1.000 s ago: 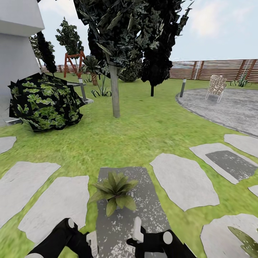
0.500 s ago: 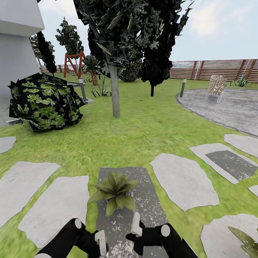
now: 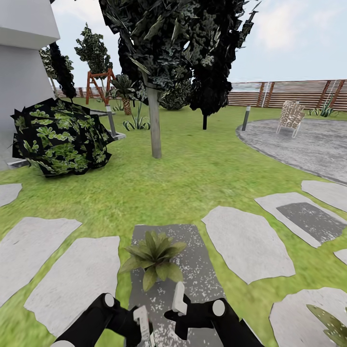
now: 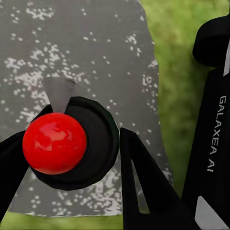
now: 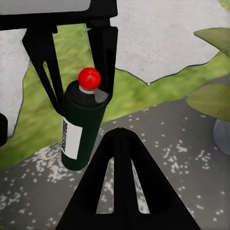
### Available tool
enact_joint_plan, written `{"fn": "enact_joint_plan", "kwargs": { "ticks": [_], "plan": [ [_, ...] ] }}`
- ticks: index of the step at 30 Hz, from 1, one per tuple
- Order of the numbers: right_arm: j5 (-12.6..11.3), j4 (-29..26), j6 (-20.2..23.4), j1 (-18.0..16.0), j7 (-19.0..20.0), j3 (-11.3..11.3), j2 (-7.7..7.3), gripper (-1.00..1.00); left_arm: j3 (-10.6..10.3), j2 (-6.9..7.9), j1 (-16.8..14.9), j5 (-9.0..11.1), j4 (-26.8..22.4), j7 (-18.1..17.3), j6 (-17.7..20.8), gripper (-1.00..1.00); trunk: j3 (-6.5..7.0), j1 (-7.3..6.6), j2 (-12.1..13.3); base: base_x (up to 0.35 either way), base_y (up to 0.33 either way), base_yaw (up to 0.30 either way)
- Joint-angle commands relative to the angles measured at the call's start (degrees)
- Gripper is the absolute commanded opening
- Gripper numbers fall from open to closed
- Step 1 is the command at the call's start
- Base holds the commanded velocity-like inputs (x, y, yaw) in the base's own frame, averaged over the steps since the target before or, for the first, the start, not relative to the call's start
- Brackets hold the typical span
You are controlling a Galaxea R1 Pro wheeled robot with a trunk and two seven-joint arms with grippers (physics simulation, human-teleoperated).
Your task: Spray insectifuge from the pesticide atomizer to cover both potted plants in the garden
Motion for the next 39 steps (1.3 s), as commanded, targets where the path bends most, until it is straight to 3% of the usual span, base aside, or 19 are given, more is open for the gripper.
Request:
{"fn": "enact_joint_plan", "kwargs": {
  "ticks": [1, 4, 9, 20, 39],
  "plan": [
    [0.55, -0.07, -0.36, -0.02, 0.06, -0.06, 0.03, -1.00, -0.17, 0.03, -0.01, 0.48, -0.12, -0.03, 0.46, -1.00, -0.05, -0.01, -0.02, 0.000, 0.000, 0.000],
    [0.55, -0.07, -0.36, -0.02, 0.05, -0.06, 0.04, -1.00, -0.12, -0.24, -0.01, 0.93, -0.10, 0.11, 0.21, -1.00, -0.05, -0.01, -0.02, 0.000, 0.000, 0.000],
    [0.55, -0.07, -0.36, -0.02, 0.04, -0.06, 0.04, -1.00, 0.08, -0.68, 0.03, 1.12, 0.19, 0.27, -3.62, -1.00, -0.05, -0.01, -0.02, 0.000, 0.000, 0.000],
    [0.55, -0.07, -0.36, -0.02, 0.04, -0.06, 0.04, -1.00, 0.02, -2.98, 0.05, 1.07, 0.72, 2.04, -4.13, -1.00, -0.05, -0.01, -0.02, 0.000, 0.000, 0.000],
    [0.55, -0.06, -0.36, -0.02, 0.04, -0.06, 0.04, -1.00, -0.01, -3.27, 0.07, 1.07, 0.82, 1.81, -4.24, -1.00, -0.05, -0.01, -0.02, 0.000, 0.000, 0.000]
  ]
}}
